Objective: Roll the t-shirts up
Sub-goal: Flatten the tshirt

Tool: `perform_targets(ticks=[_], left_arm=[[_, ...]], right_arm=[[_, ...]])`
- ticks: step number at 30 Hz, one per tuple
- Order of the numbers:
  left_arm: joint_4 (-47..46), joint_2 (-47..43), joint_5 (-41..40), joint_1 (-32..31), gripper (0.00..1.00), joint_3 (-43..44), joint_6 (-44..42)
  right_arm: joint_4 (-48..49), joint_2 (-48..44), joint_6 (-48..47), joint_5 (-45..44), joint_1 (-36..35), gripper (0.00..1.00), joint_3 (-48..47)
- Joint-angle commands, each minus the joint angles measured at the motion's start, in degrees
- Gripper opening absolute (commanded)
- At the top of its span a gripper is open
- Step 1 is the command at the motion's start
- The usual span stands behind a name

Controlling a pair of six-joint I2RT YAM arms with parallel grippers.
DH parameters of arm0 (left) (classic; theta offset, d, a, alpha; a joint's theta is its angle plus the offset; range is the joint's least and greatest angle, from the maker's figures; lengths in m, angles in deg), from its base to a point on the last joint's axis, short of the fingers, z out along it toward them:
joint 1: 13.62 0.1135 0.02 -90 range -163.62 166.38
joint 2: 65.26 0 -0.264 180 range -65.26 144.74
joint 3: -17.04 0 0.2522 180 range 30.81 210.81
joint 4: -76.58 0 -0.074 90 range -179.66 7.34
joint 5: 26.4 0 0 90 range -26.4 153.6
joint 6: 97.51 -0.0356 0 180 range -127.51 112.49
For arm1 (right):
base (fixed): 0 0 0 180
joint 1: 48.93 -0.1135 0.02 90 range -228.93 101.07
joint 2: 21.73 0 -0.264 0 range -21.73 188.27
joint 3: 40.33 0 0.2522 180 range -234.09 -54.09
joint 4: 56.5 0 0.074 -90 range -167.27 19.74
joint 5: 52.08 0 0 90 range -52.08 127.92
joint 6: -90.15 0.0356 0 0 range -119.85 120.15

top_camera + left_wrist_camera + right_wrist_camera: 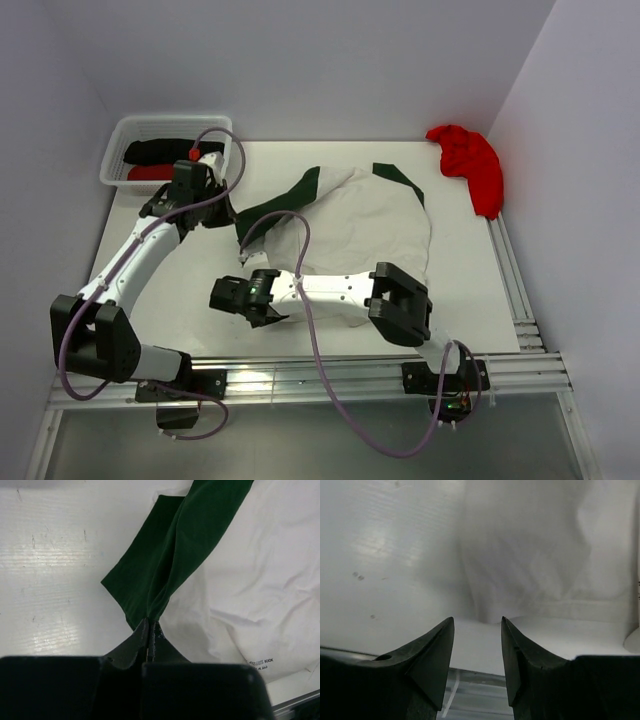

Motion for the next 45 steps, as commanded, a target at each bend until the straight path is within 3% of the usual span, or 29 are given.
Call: perform_targets(ticks=[1,7,11,13,14,17,20,26,28,31,32,35,39,45], left_arm=[[-8.34,-3.61,0.06,0.16,0.01,-3.38,0.41],[-11.16,-5.02,-1.09,0.33,0.0,-6.03,-0.47],[-11.43,-4.49,-0.74,0.77,0.0,-7.17,-0.12],[-11.6,-4.32,0.05,1.04,0.0,-7.7,0.14],[-11.87,-3.88,0.66,1.21,0.0,-7.79,0.23],[-11.78,-3.26,1.64,1.65,0.0,-7.96,0.14],[-12.48,-3.61,2.6,1.74,0.0,-8.84,0.32],[-13.45,-2.91,7.25,2.09,0.0,-9.19,1.29],[-14.24,-2.38,11.89,2.36,0.0,-9.37,1.81],[-13.98,-1.24,15.07,2.62,0.0,-8.85,1.64],[-13.8,-0.89,15.35,2.62,0.0,-8.67,1.46],[-14.5,-1.24,15.35,2.71,0.0,-9.02,1.55],[-15.03,-2.11,14.47,2.71,0.0,-9.72,1.55],[-14.86,-2.91,12.98,2.71,0.0,-9.98,1.38]], right_arm=[[-4.67,1.23,3.68,-2.62,2.0,0.5,-2.77],[-4.51,5.63,4.3,-0.35,4.11,0.48,-4.18],[-3.88,7.21,4.56,-0.34,4.73,0.39,-4.44],[-2.4,6.87,3.77,0.54,4.64,0.18,-3.92],[-1.78,5.99,3.16,1.85,4.64,0.0,-2.96],[1.2,0.05,2.02,2.65,3.94,0.0,0.11],[5.77,-11.71,2.1,4.14,1.74,0.0,12.29],[15.97,-38.78,0.52,18.36,1.3,0.0,38.13],[18.26,-44.09,-0.27,22.23,1.3,0.0,42.99],[21.51,-51.92,-0.19,26.82,1.39,0.34,49.86],[21.69,-54.2,0.25,26.04,1.3,0.46,50.83],[17.84,-54.31,1.66,19.3,1.3,0.47,47.7],[10.55,-51.33,0.88,14.0,1.3,0.45,41.62],[9.66,-42.28,-1.42,11.45,-3.78,0.36,32.92]])
